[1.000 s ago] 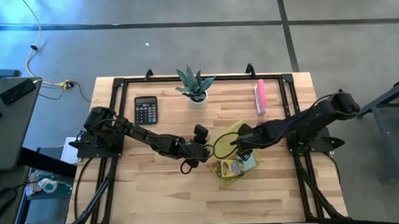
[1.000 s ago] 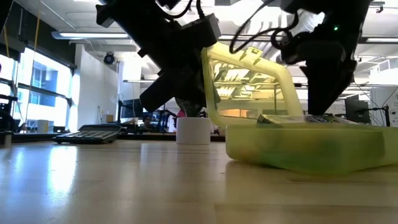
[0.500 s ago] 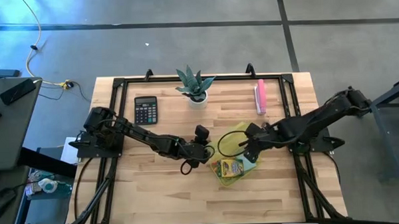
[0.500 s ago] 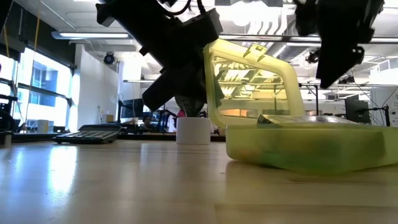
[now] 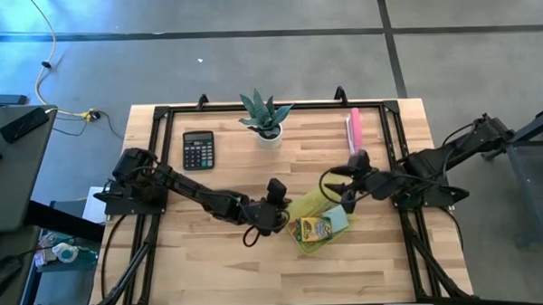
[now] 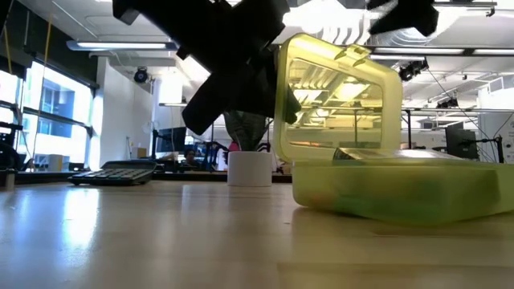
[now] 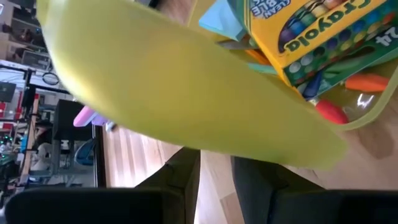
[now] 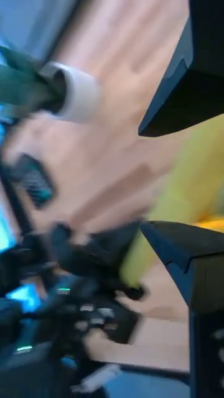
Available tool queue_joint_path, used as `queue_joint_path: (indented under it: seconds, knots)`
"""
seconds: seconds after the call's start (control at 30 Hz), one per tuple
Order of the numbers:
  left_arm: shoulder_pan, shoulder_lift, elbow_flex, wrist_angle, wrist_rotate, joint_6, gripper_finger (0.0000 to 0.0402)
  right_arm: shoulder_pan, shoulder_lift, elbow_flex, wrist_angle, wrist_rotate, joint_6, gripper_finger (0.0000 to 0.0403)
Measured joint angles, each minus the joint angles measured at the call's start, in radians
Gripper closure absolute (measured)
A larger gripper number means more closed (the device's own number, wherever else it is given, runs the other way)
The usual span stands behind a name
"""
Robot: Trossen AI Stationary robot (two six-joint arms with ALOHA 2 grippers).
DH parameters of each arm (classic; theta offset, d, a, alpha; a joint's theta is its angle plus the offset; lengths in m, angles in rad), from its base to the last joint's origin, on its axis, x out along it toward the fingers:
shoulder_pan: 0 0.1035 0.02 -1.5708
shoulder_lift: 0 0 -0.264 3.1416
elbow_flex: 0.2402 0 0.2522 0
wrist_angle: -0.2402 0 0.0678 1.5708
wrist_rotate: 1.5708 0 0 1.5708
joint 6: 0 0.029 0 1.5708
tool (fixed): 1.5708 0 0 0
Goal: Pack school essentials
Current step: Close the yellow school supplies box
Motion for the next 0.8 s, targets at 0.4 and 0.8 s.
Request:
queue_joint_path:
  seconds: [0.4, 0.8]
  knots:
    - [-0.005, 0.000, 0.000, 0.014, -0.002, 0.006, 0.0321, -0.086, 0.124, 0.000, 0.033, 0.028, -0.045, 0.0179]
    - [-0.005, 0.000, 0.000, 0.012, -0.006, 0.006, 0.0321, -0.109, 0.194, 0.000, 0.014, -0.100, 0.027, 0.0179]
